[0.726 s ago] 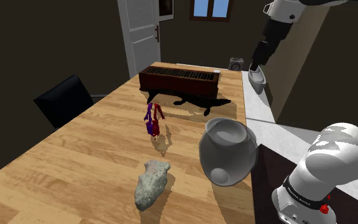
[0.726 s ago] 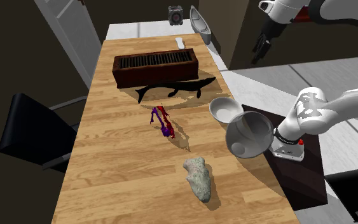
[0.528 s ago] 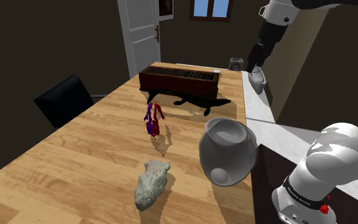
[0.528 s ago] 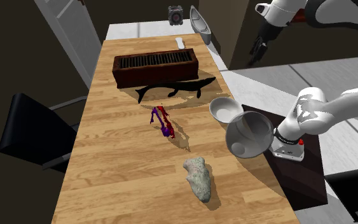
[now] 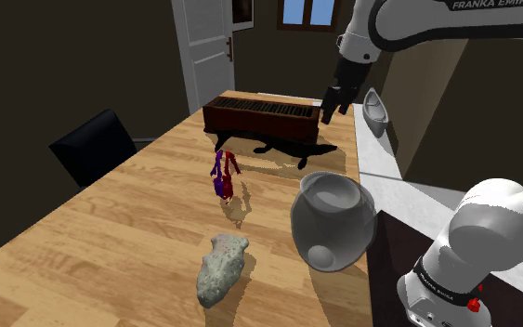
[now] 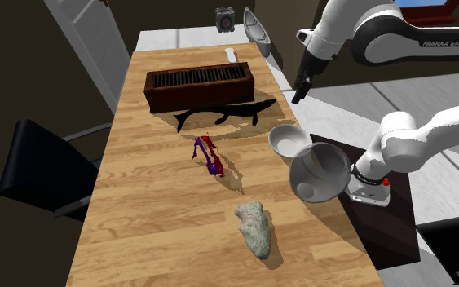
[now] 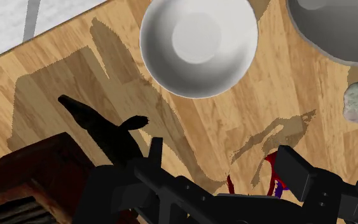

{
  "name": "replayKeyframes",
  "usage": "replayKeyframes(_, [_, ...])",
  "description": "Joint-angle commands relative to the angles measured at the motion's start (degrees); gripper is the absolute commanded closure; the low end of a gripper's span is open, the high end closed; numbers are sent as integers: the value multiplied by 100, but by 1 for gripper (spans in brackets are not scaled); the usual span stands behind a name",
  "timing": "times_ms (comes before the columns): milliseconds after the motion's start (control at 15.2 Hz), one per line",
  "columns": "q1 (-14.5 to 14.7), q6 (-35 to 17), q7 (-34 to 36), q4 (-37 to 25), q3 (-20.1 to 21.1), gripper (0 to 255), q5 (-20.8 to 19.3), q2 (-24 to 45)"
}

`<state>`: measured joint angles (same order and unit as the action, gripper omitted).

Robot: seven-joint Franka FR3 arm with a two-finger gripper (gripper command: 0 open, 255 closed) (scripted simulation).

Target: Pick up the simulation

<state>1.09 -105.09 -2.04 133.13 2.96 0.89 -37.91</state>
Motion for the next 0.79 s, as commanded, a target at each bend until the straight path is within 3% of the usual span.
replayKeyframes(0, [52,-291,177,13,169,0,51,268])
replayKeyframes(726, [198,-1650,1149,-512,1017,0,-64,2162])
